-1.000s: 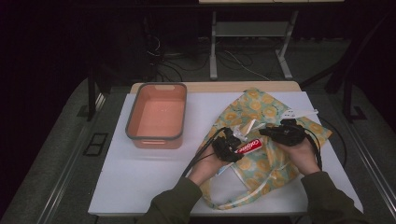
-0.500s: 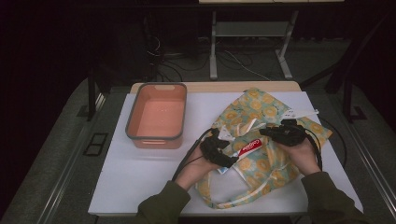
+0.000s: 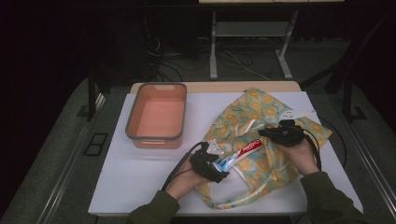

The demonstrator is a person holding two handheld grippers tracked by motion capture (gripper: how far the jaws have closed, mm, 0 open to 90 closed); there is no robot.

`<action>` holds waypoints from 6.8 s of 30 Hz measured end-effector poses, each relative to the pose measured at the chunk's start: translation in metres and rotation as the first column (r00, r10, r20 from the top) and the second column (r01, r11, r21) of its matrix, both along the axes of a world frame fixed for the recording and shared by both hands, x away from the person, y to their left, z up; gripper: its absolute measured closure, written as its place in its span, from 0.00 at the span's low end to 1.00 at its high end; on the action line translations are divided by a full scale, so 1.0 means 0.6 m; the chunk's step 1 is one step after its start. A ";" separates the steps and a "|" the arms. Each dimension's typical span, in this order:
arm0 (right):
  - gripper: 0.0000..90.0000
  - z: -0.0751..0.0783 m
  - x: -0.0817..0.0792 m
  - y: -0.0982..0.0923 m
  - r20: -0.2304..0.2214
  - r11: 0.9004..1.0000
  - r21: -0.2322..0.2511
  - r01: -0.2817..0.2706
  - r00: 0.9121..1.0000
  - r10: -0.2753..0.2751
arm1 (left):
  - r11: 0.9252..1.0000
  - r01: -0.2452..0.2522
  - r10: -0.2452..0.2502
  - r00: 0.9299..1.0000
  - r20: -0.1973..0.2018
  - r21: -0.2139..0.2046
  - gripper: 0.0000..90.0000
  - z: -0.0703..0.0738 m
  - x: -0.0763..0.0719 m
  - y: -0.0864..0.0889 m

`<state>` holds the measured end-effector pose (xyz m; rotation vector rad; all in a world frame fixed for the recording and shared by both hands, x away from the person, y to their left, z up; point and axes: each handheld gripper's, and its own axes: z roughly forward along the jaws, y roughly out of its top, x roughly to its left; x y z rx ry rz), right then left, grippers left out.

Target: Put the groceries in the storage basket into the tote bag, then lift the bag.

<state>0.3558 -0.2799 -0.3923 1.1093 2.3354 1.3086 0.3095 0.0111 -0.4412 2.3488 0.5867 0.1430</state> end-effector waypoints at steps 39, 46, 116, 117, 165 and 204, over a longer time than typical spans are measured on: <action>0.99 0.005 -0.001 -0.007 0.007 1.000 0.012 0.003 1.000 -0.003 | 0.991 -0.125 0.124 0.992 -0.010 -0.037 0.36 0.004 0.122 -0.158; 0.99 0.004 -0.001 -0.006 0.008 1.000 0.011 0.000 1.000 0.000 | 0.992 -0.101 0.103 0.994 0.021 -0.073 0.21 0.022 0.102 -0.115; 0.96 -0.084 -0.149 0.081 -0.119 0.924 -0.286 -0.254 0.966 0.229 | 0.986 -0.158 0.161 0.985 0.067 -0.057 0.81 -0.017 0.048 0.027; 0.97 -0.083 -0.148 0.080 -0.116 0.924 -0.290 -0.249 0.968 0.224 | 0.986 -0.152 0.156 0.986 0.063 -0.061 0.90 -0.017 0.047 0.026; 1.00 0.054 -0.024 0.000 0.232 0.994 -0.107 0.015 0.973 0.010 | 0.860 -0.208 0.304 0.942 0.140 -0.466 0.99 0.143 0.101 0.027; 0.26 0.052 0.007 -0.052 0.022 0.993 0.112 -0.027 0.999 0.025 | 0.923 -0.204 0.255 0.959 0.120 -0.326 0.17 0.126 0.092 0.050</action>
